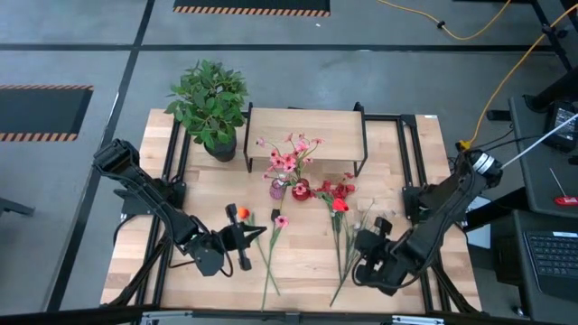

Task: Pick and place flowers into a vace then onto a shelf
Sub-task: Put the white flowers into the purple vase

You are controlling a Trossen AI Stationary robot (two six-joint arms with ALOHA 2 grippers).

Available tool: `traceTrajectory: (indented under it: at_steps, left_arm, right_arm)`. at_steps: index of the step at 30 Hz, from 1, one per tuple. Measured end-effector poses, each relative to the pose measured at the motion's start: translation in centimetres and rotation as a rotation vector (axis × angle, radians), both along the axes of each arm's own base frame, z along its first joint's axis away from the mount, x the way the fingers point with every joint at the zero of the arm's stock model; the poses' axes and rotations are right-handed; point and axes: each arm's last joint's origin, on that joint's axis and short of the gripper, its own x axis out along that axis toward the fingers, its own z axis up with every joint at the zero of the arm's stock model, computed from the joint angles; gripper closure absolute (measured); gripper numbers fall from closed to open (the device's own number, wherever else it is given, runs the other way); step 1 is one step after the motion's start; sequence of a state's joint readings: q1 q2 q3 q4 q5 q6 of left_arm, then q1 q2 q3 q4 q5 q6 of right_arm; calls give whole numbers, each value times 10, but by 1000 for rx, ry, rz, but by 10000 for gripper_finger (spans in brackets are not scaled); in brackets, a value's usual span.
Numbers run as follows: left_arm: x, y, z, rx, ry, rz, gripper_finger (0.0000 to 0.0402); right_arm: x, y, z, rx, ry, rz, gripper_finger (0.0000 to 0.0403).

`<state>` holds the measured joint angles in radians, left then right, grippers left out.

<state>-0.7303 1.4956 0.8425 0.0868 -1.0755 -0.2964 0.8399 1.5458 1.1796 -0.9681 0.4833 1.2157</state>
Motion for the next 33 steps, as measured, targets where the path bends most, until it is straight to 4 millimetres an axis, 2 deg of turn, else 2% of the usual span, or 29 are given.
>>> traceTrajectory:
  at_steps: [5,13,22,33]
  left_arm:
    - [0,0,0,23,9,-7,396]
    - [0,0,0,17,5,-6,400]
    - [0,0,1,15,3,-5,395]
    - [0,0,1,11,1,-4,397]
  right_arm:
    - [-5,11,-14,-47,-15,-73,399]
    - [-4,14,-27,-127,-3,-83,398]
    - [10,3,-29,-129,-3,-131,397]
    - [18,-6,-46,-116,-41,-148,397]
